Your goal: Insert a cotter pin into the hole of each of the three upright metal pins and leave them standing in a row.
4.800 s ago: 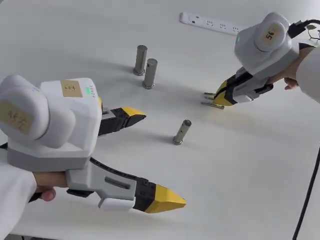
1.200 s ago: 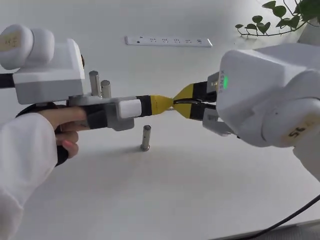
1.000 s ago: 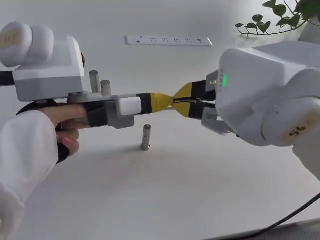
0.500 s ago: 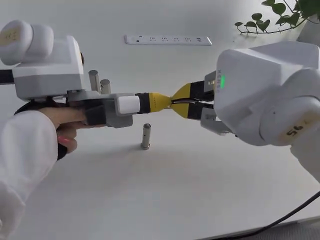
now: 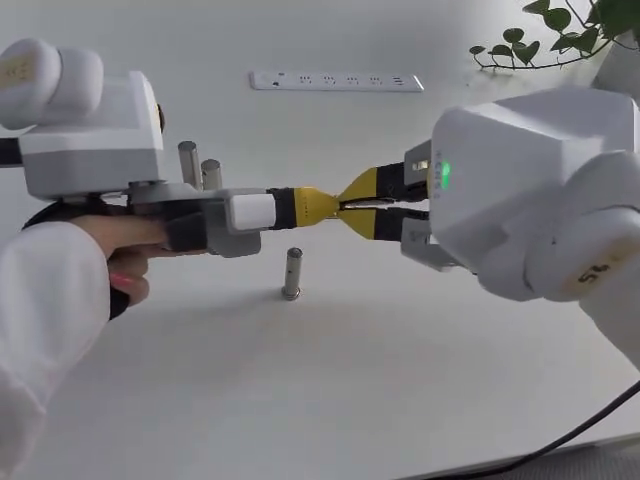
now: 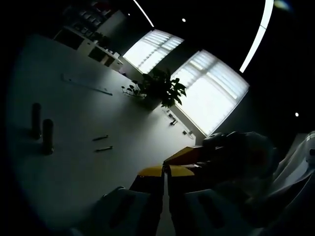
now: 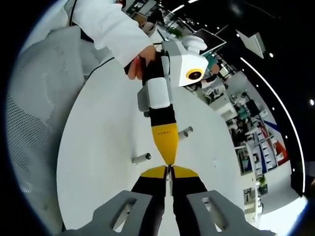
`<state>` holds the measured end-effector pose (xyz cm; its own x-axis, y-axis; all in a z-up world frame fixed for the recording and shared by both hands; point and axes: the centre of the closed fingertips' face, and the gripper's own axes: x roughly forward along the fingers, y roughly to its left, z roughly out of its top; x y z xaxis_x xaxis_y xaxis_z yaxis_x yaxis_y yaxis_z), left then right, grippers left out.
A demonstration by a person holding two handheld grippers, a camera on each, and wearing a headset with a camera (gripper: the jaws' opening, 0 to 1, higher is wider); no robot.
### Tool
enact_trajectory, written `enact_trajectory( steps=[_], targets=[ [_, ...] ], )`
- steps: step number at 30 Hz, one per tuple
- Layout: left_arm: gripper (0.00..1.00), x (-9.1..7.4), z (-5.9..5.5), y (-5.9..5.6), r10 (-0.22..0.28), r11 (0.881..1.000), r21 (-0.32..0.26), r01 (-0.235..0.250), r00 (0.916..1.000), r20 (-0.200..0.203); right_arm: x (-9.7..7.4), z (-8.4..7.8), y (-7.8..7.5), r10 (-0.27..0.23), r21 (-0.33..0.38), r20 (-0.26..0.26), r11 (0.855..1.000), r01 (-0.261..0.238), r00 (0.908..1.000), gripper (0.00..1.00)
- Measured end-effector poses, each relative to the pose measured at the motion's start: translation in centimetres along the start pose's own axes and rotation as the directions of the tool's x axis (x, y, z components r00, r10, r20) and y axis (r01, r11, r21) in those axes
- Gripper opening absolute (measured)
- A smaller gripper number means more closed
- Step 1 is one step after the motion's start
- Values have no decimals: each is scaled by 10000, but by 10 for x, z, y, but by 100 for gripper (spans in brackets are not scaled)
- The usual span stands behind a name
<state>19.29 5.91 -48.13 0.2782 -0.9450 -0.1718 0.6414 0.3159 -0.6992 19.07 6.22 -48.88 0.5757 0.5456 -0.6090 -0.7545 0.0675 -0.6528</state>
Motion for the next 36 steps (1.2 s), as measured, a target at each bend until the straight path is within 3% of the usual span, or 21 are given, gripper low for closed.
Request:
enact_trajectory(
  steps=[10, 14, 15, 18, 19, 20, 22, 23, 25, 26, 27, 30, 31, 34, 36],
  targets=[
    [0, -1, 0, -3, -92, 9993, 349, 91, 10000, 16, -1, -9, -2, -62, 305, -186, 9995, 68, 9998, 9],
    [0, -6, 2, -4, -123, 9944, 1052, 121, 9999, 18, -1, -21, 3, 397, 1824, -65, 9825, -378, 9992, 11],
    [0, -7, 1, -5, -161, 9921, 1242, 164, 9999, -35, -1, -21, 4, 538, 2424, 196, 9685, -570, 9984, 12],
    [0, -11, 0, -5, -155, 9848, 1726, 170, 9998, -100, -2, -22, 4, 750, 3320, 679, 9387, -934, 9949, 12],
    [0, -12, 0, -6, -200, 9834, 1804, 213, 9998, -91, -2, -22, 6, 970, 3781, 870, 9176, -1229, 9915, 12],
    [0, -13, 0, -6, -215, 9824, 1852, 230, 9997, -103, -3, -22, 6, 1013, 3960, 953, 9088, -1311, 9903, 12],
    [0, -15, -2, -5, -177, 9600, 2789, 231, 9996, -220, -3, -18, 5, 1145, 4887, 1650, 8533, -1820, 9796, 13],
    [0, -16, -3, -7, -255, 9528, 3019, 334, 9992, -300, -4, -16, 4, 1196, 5371, 2026, 8163, -2125, 9719, 13],
    [0, -18, -5, -11, -439, 9340, 3532, 542, 9983, -370, -8, -10, 4, 1263, 5896, 2648, 7633, -2642, 9560, 12],
    [0, -18, -6, -13, -476, 9280, 3673, 619, 9977, -479, -8, -8, 4, 1274, 6061, 2835, 7443, -2805, 9505, 11],
    [0, -19, -9, -13, -425, 9175, 3922, 654, 9969, -668, -9, -6, 3, 1273, 6073, 3042, 7376, -2952, 9441, 10],
    [0, -19, -12, -17, -585, 9168, 3908, 827, 9956, -735, -10, -2, 5, 1459, 6124, 3324, 7180, -3308, 9318, 9],
    [0, -19, -10, -15, -456, 9021, 4253, 727, 9962, -736, -11, 2, 8, 1574, 6207, 3560, 6970, -3590, 9211, 9],
    [0, -20, -10, -22, -617, 8837, 4586, 940, 9945, -849, -12, 9, 11, 1637, 6149, 3765, 6920, -3781, 9118, 9],
    [0, -20, -9, -25, -706, 8712, 4793, 1063, 9933, -920, -10, 10, 14, 1800, 5998, 3682, 7036, -3810, 9122, 7]
  ],
)
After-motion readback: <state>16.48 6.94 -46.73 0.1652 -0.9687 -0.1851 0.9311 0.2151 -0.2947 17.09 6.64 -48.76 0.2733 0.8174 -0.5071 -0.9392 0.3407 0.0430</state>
